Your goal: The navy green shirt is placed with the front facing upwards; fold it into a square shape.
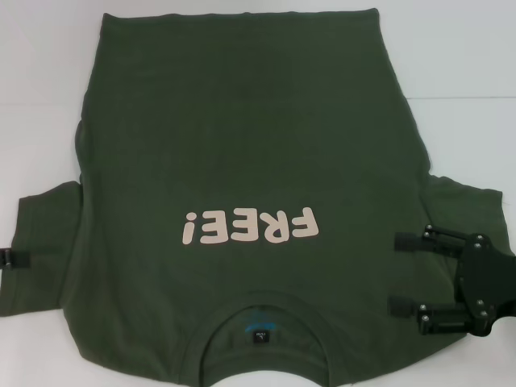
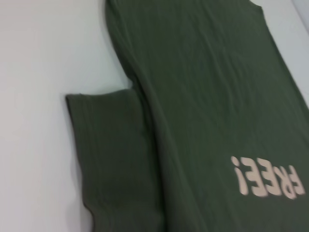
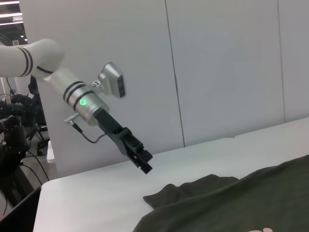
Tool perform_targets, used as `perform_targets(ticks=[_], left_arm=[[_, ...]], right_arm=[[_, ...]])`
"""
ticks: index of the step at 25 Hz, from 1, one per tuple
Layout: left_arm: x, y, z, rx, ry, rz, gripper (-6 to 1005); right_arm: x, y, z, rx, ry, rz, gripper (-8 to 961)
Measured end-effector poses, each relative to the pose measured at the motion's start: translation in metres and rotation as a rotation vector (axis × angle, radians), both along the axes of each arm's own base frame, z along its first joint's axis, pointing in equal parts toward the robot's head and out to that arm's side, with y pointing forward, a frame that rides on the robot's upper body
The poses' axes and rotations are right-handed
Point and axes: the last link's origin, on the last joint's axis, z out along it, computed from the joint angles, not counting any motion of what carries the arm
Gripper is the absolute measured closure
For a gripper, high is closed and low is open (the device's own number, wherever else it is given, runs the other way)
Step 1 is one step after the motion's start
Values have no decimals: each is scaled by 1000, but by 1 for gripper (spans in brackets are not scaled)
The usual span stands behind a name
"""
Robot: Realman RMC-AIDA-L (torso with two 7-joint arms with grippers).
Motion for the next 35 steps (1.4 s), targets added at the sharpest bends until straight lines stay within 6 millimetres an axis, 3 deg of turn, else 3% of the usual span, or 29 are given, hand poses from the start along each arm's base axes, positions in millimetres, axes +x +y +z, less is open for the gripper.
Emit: perform_targets(ticks=[6,20,35], left_arm=[[-5,16,-11,-6,101,1,123],[-9,-3,-4,-118,107,114,123],[-9,11,-11,-143,110,215,124]], right_arm=[[1,-1,-1,1,0,-6,9],[3,0,-1,8,-7,-17,9],[3,1,-1,13,-12,-17,8]])
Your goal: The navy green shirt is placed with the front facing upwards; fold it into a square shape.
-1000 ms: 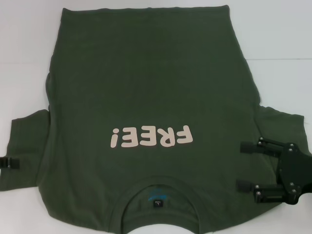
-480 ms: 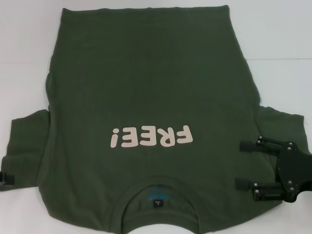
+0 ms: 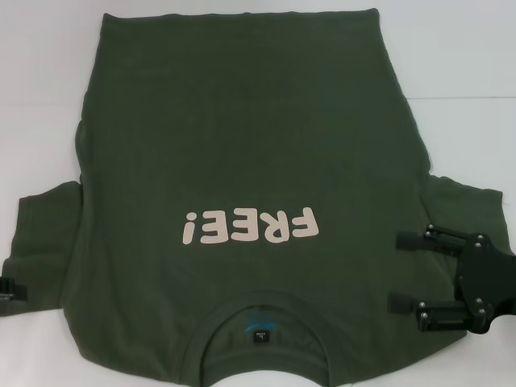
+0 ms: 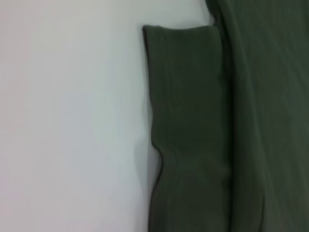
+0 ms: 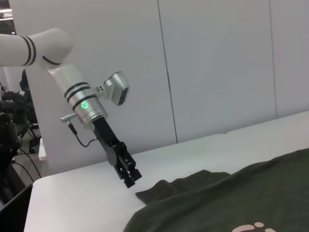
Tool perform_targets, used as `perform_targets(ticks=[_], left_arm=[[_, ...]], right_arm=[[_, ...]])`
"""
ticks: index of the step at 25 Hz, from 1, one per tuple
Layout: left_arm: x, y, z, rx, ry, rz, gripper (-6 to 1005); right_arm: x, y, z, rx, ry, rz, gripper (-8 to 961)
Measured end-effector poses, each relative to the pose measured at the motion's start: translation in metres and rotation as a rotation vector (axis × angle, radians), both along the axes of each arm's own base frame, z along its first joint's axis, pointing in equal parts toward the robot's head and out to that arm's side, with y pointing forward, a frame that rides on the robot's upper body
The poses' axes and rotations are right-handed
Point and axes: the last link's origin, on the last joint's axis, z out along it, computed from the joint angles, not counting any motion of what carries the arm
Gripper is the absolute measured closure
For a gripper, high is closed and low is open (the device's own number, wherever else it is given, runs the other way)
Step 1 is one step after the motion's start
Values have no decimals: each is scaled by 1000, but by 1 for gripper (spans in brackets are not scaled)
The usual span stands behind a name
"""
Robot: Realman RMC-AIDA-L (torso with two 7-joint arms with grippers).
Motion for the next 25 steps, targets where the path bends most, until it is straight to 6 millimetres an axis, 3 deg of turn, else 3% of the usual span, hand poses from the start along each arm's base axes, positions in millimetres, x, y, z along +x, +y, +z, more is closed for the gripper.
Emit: perform_targets(ticks=[25], left_arm=[[-4,8,-7,-3,26,50,124]], right_arm=[[-1,4,1,12,-13,4,9]])
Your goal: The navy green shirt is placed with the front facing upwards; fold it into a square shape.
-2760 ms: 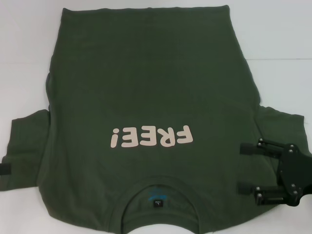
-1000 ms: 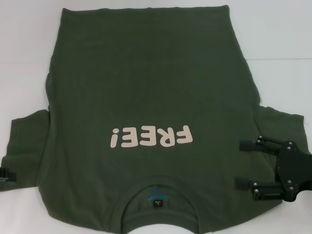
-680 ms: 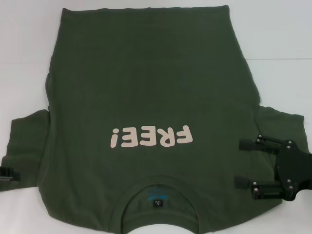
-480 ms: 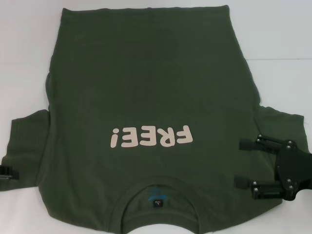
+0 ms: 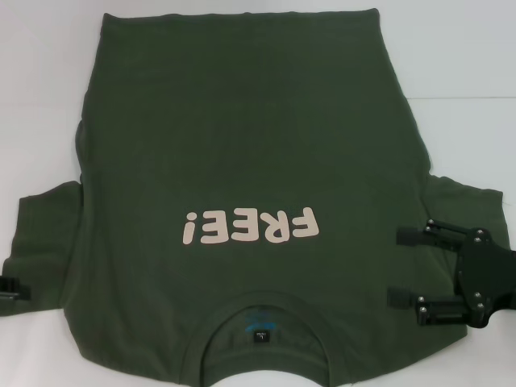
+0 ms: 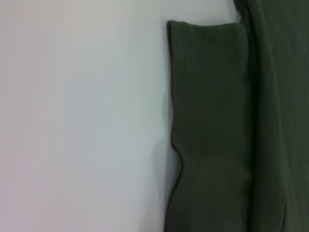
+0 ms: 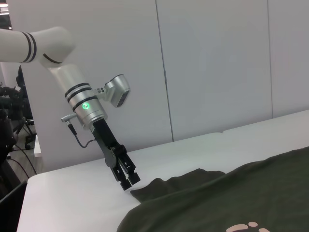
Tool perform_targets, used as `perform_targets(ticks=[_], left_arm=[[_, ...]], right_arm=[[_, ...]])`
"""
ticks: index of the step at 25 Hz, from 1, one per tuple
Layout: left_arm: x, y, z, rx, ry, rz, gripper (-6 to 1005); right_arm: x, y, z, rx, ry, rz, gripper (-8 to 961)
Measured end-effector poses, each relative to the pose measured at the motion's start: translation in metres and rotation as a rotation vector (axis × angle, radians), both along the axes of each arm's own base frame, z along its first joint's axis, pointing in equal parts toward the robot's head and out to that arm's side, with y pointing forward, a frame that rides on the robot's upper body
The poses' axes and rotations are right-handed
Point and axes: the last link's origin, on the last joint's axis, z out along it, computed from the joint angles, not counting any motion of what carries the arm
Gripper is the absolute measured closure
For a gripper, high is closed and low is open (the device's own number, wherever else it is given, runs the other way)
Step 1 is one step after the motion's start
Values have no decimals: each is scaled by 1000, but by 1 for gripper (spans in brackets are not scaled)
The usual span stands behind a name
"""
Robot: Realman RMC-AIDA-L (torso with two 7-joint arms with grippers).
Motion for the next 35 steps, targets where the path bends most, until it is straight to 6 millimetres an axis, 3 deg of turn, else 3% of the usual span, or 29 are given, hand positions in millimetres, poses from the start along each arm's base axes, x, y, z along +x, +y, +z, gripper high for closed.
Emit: perform_targets(ticks=[35], left_arm=[[11,10,6,-24,0,-22,124]], right_arm=[[-2,3,0,4,-3,8,8]])
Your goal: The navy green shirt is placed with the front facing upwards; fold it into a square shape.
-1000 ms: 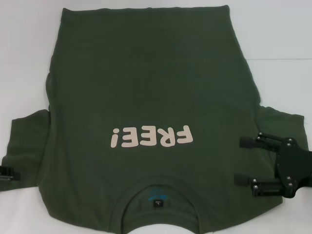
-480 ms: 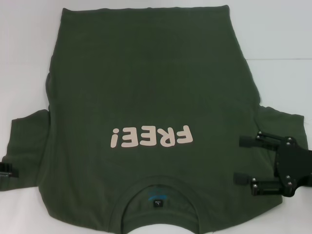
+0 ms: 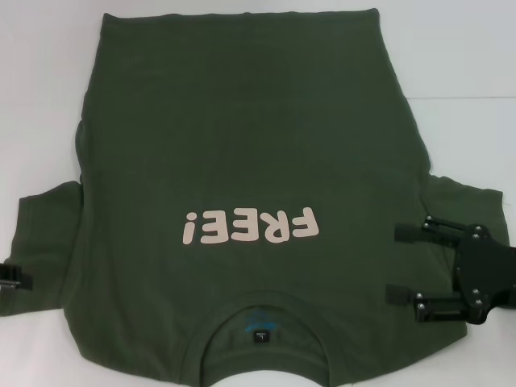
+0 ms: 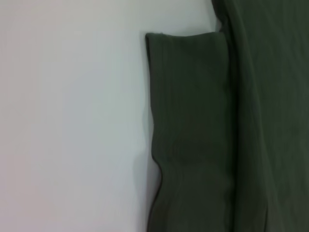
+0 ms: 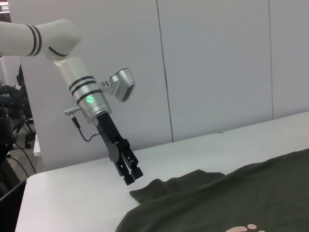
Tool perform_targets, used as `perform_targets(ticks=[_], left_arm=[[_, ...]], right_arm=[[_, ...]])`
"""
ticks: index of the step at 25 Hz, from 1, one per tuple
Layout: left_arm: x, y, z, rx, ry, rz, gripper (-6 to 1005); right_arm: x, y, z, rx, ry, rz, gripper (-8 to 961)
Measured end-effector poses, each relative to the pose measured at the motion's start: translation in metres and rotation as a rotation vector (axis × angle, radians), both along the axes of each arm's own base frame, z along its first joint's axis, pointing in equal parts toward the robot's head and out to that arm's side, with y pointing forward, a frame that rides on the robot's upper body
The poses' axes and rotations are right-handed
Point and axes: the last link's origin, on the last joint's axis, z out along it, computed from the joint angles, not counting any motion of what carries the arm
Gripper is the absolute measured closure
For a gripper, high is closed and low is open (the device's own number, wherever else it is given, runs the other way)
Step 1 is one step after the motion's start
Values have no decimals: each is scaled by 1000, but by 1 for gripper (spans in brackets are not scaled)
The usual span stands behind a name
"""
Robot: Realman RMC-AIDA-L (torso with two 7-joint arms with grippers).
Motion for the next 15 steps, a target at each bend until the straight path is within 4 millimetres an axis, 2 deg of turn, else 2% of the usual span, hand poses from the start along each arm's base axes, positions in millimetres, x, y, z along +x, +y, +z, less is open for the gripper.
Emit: perform_targets(ticks=[15], left_arm=[[-5,-2,-2,-30,42,20,124]], right_arm=[[-1,2,0,9,-6,10,8]])
